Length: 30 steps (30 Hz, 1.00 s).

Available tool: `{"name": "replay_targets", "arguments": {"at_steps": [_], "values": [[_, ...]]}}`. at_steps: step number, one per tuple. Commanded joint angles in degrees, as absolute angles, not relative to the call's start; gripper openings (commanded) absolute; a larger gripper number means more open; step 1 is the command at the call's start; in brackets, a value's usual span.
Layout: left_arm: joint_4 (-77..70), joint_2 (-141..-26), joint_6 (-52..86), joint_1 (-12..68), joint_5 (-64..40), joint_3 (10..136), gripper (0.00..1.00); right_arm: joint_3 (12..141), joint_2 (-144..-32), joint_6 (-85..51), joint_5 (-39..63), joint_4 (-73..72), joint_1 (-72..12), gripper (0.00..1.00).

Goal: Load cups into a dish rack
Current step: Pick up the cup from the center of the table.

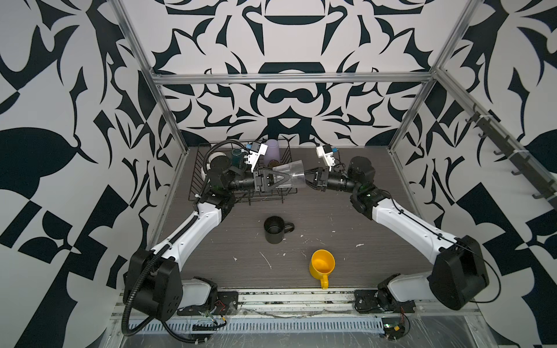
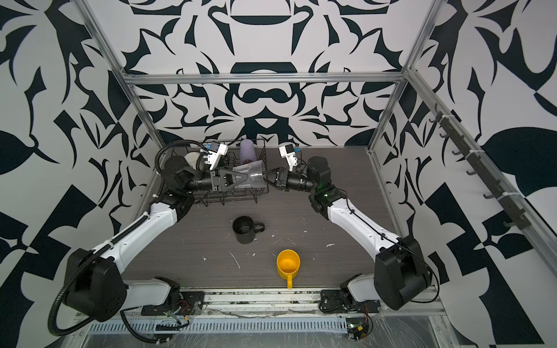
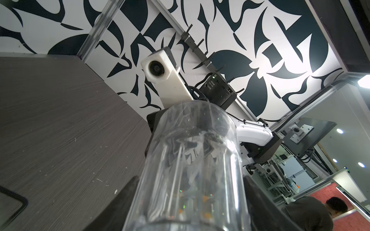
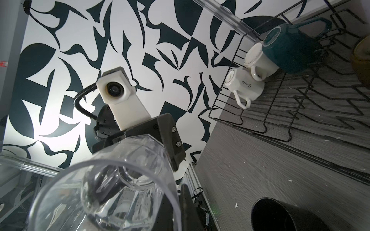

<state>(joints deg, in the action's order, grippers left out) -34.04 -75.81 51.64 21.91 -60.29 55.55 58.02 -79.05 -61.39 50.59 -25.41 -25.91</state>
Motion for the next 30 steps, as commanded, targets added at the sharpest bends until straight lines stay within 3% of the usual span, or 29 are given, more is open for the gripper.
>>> {"name": "replay_targets", "arguments": {"at_steps": [1,10,18,20,24,27,30], "values": [[-39.55,-75.37,52.31,21.96,-61.02,55.02,0.43,58.18,-78.37,-61.94,45.07,-25.77,-24.79,0.00],[-38.77,-75.41,52.47,21.26,-60.34,55.48,0.18,58.43,-78.06,-61.10,44.49,-24.52,-24.79,0.00],[-37.15,-75.16,51.87,20.51,-59.26,55.79,0.08,58.45,-77.67,-60.11,44.12,-23.09,-24.79,0.00],[-36.73,-75.15,51.39,20.48,-59.33,55.88,0.18,58.53,-77.61,-60.12,44.12,-23.12,-24.81,0.00],[-36.39,-75.13,50.40,20.45,-59.92,55.48,0.68,58.50,-77.41,-60.07,44.03,-23.11,-24.79,0.00],[-36.56,-74.64,49.79,20.43,-60.25,54.78,0.82,58.54,-77.41,-60.12,43.96,-22.98,-24.79,0.00],[-36.18,-73.91,48.85,20.48,-60.03,54.13,0.84,58.44,-77.40,-60.14,43.79,-22.97,-24.70,0.00]]}}
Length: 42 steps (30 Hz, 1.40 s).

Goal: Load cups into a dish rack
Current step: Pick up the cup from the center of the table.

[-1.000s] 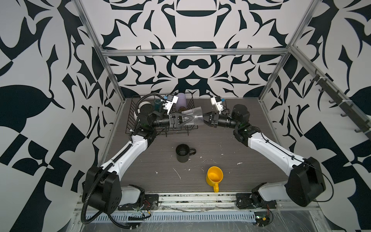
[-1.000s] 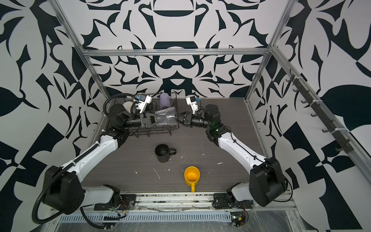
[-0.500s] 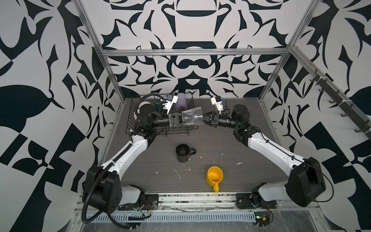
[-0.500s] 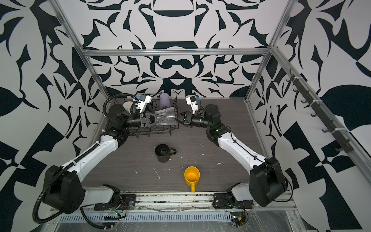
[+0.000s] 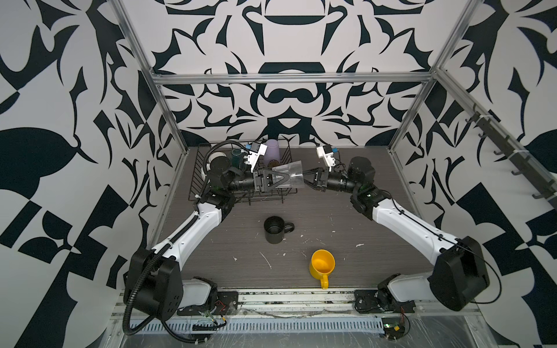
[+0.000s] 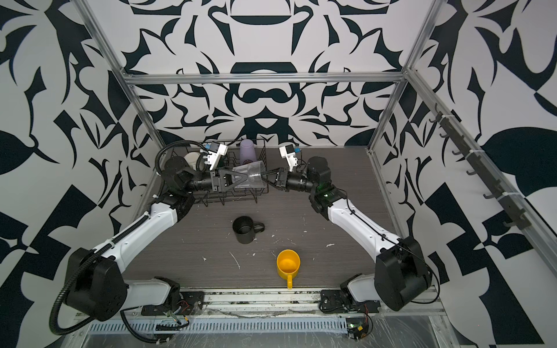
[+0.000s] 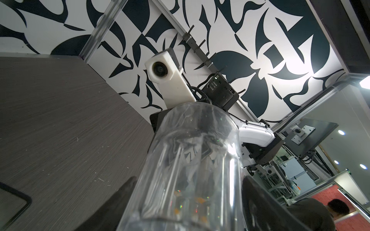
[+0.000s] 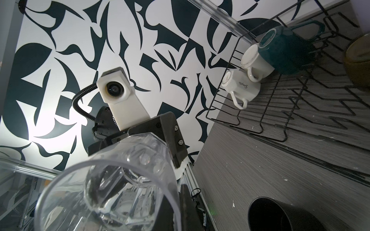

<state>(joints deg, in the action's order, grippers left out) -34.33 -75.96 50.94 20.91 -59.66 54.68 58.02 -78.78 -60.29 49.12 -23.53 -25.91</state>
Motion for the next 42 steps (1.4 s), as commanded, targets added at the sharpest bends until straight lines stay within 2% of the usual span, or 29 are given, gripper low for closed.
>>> {"name": "replay_targets", "arguments": {"at_steps": [1,2,5,10,11,18,22,27,33,36,42], "values": [[-36.00,-73.75,48.50,20.45,-60.04,53.95,0.84,58.38,-77.36,-60.21,43.79,-23.12,-24.70,0.00],[-35.80,-73.54,48.27,20.48,-60.03,53.81,0.88,58.35,-77.41,-60.46,43.77,-23.35,-24.68,0.00],[-35.42,-73.47,47.57,20.47,-60.03,53.48,0.90,58.36,-77.35,-60.81,43.76,-23.61,-24.70,0.00],[-35.35,-73.43,47.38,20.45,-60.47,53.43,0.86,58.36,-77.47,-61.08,43.94,-24.03,-24.63,0.00],[-35.34,-73.47,47.46,20.48,-60.64,53.57,0.79,58.27,-77.52,-61.06,43.90,-23.96,-24.63,0.00],[-35.27,-73.99,47.86,20.48,-60.79,54.00,0.47,58.19,-77.50,-60.95,43.94,-23.95,-24.69,0.00],[-34.24,-73.73,47.66,20.41,-60.32,54.55,0.35,58.35,-77.49,-60.21,43.52,-22.78,-24.65,0.00],[-30.95,-73.48,45.82,20.30,-59.38,55.47,0.17,58.45,-77.11,-59.34,42.99,-21.46,-24.60,0.14],[-26.89,-71.48,43.95,19.30,-56.47,56.67,0.06,58.74,-76.55,-57.85,42.20,-18.93,-24.61,0.31],[-25.28,-71.19,43.42,18.59,-55.49,57.19,0.02,58.81,-76.33,-57.66,42.19,-18.63,-24.61,0.32],[-23.67,-71.02,42.97,17.82,-54.81,58.04,0.00,59.13,-75.99,-56.36,41.61,-16.47,-24.53,0.37]]}}
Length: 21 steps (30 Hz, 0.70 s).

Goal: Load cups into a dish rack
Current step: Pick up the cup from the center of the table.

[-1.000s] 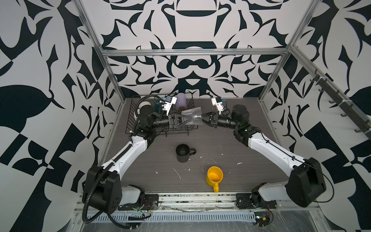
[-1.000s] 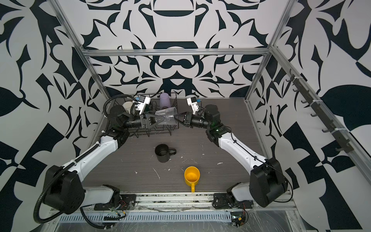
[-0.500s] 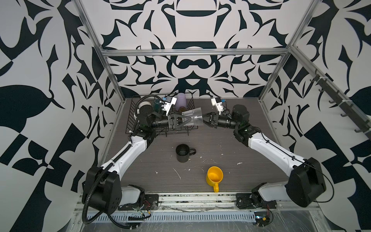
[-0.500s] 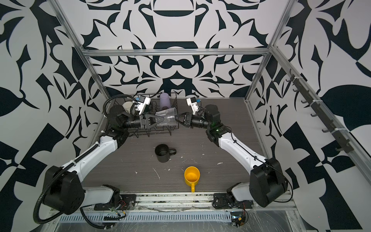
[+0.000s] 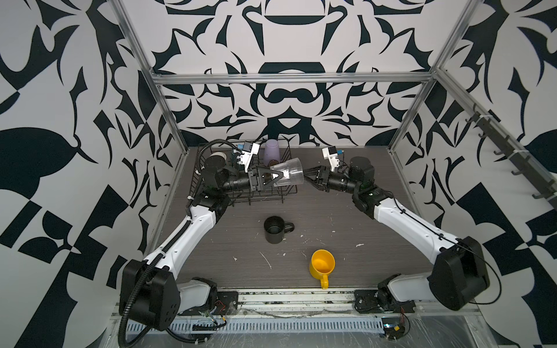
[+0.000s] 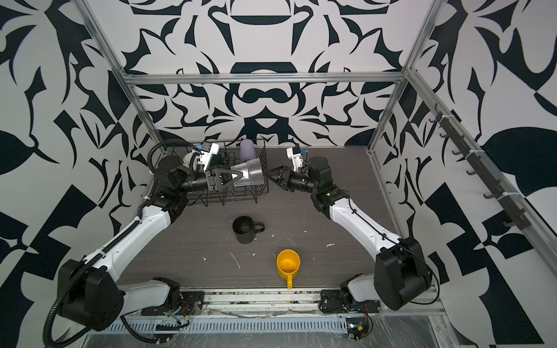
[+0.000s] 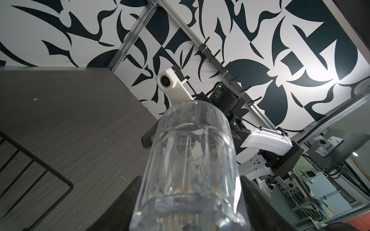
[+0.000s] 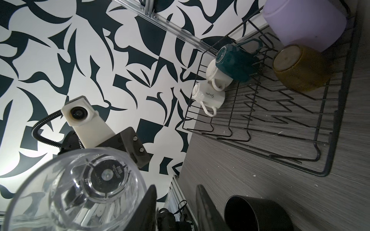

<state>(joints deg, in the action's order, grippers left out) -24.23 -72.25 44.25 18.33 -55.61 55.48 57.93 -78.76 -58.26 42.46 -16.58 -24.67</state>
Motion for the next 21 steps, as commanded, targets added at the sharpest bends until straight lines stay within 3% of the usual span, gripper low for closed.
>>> {"name": "replay_targets", "arguments": {"at_steps": [1,15,21], "values": [[-22.03,-70.95,42.23,17.55,-54.35,58.65,0.00,59.18,-75.86,-55.99,41.41,-15.97,-24.52,0.37],[13.24,-70.28,23.79,16.89,-41.32,70.31,0.00,61.66,-69.86,-43.59,31.47,3.29,-22.61,0.48],[19.70,-72.52,22.34,16.88,-38.36,73.65,0.00,61.35,-65.07,-38.06,23.16,9.70,-22.06,0.71]]}}
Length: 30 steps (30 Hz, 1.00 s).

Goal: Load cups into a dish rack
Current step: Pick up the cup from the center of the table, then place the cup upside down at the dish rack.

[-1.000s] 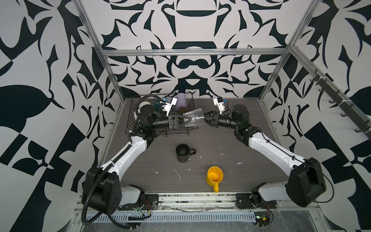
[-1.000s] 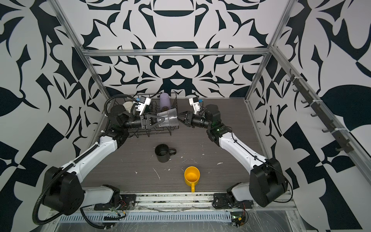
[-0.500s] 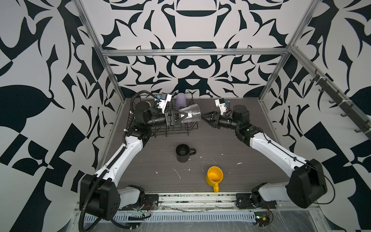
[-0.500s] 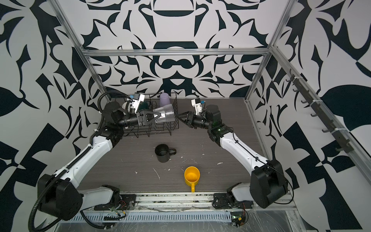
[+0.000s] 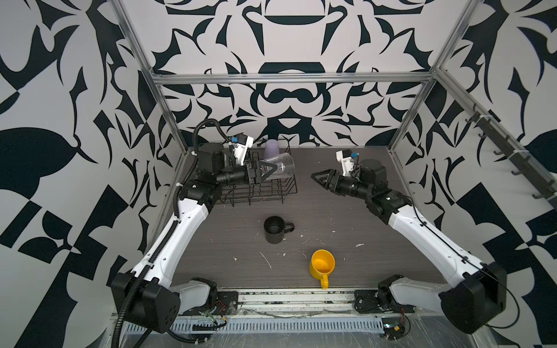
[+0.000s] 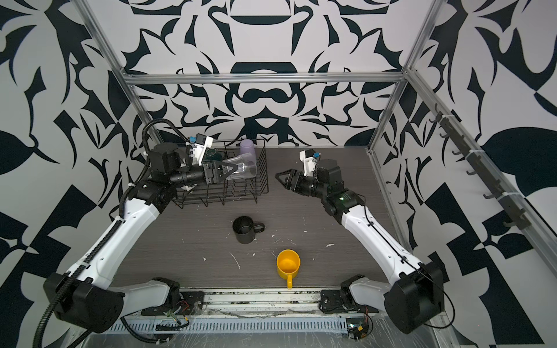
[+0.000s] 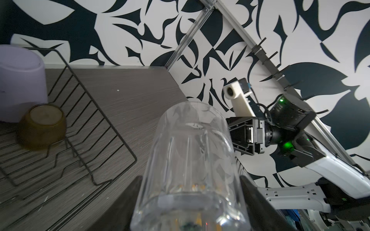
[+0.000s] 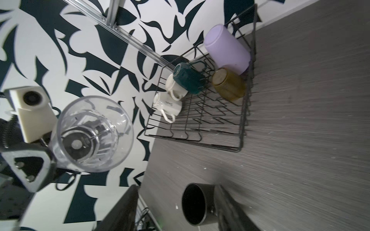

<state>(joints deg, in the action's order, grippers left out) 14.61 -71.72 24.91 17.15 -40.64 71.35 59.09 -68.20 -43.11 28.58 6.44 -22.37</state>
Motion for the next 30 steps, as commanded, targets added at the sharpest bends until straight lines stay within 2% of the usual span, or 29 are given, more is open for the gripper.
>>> {"name": "replay_targets", "arguments": {"at_steps": [1,4,7,30], "values": [[20.79,-72.55,22.30,16.92,-37.72,74.40,0.00,61.35,-64.21,-37.01,21.68,10.60,-22.05,0.76],[24.52,-76.00,21.76,16.94,-35.21,76.94,0.00,61.59,-62.32,-34.33,17.99,13.56,-21.75,0.86],[27.71,-78.18,21.28,16.93,-32.81,79.27,0.00,61.70,-61.06,-32.51,16.34,15.34,-21.62,0.91],[45.16,-95.27,18.35,17.95,-14.12,96.49,0.00,60.12,-58.54,-29.63,12.34,18.20,-21.45,0.92]]}}
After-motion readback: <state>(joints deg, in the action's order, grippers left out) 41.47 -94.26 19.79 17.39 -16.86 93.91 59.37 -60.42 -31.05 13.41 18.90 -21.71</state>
